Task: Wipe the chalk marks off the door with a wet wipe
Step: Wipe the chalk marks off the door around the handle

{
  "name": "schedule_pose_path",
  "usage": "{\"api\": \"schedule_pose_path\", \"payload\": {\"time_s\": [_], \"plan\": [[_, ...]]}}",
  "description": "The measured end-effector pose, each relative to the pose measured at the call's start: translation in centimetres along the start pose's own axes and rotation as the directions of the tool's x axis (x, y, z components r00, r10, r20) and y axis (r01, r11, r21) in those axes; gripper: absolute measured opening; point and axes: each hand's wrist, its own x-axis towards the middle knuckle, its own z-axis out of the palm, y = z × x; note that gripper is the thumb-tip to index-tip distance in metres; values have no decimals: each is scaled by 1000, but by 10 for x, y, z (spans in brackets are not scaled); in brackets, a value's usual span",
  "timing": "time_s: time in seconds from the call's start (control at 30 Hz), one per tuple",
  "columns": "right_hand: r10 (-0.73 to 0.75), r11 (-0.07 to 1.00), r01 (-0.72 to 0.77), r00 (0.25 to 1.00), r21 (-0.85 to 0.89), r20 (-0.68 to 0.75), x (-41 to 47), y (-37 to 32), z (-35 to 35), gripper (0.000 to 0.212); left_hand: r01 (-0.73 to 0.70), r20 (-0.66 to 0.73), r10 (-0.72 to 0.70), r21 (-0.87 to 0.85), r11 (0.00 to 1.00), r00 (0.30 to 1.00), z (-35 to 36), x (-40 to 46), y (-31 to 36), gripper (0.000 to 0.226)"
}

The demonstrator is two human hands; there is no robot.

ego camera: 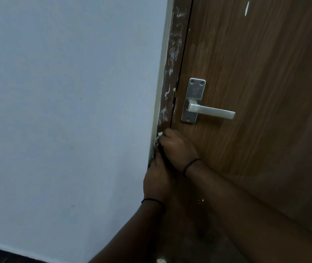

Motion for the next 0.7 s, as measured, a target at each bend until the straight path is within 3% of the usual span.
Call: {"api": "schedule_pose_path", "payload": {"time_s": [0.07,0.23,0.3,0.47,0.63,0.7], "plan": [[14,1000,-14,999,0,-32,1,5,-6,10,22,17,-22,-3,1000,1000,-1,-2,1,79],[113,994,-107,947,35,-302,35,0,-28,12,46,10,-45,-87,995,999,-7,-3,10,83],[136,991,-127,947,50,-292,37,-7,-28,12,35,-3,-36,-95,995,999,-9,-1,15,82],[108,994,-110,989,-15,-99,21,-9,-33,11,6,-1,-6,-49,999,1000,-16,3,18,75],[179,981,-192,953,-31,-243,50,-16,-50,14,8,15,-7,-58,998,1000,-20,3,23,81],[176,981,-189,964,-52,-198,48,-22,-46,12,-1,15,2,-60,998,1000,-20,3,22,78]]}}
